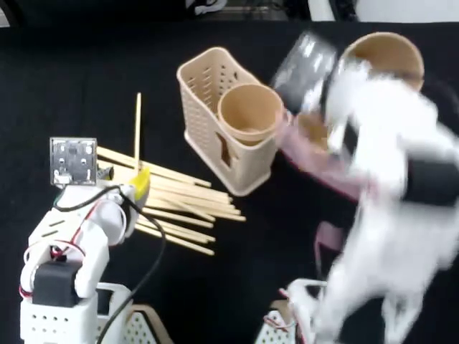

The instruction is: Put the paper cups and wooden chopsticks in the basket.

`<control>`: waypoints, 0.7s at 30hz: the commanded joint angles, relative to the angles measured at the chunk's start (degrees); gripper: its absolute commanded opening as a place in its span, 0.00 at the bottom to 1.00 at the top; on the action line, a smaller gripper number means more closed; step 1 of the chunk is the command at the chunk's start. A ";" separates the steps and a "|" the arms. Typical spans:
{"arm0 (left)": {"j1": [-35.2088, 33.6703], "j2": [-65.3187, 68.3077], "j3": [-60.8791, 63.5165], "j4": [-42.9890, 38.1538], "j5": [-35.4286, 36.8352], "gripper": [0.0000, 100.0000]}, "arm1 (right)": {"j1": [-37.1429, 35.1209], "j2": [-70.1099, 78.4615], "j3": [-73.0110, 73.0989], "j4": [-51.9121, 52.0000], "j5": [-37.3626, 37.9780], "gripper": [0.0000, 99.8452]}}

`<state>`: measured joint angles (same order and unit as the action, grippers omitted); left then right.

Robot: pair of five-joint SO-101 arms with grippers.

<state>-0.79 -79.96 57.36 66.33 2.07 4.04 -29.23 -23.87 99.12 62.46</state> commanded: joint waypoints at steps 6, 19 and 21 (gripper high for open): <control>0.22 0.00 -0.04 -1.85 0.00 0.23 | -13.36 -9.54 5.32 1.67 -3.52 0.01; 0.22 0.00 -0.04 -1.58 -0.26 0.23 | -23.74 8.75 -2.33 1.76 -13.98 0.01; 0.22 0.00 -0.04 -1.67 -0.35 0.23 | -23.82 11.91 -3.21 1.76 -14.77 0.01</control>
<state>-0.62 -79.78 57.54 65.80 2.07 -18.90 -20.70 -23.43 99.12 49.36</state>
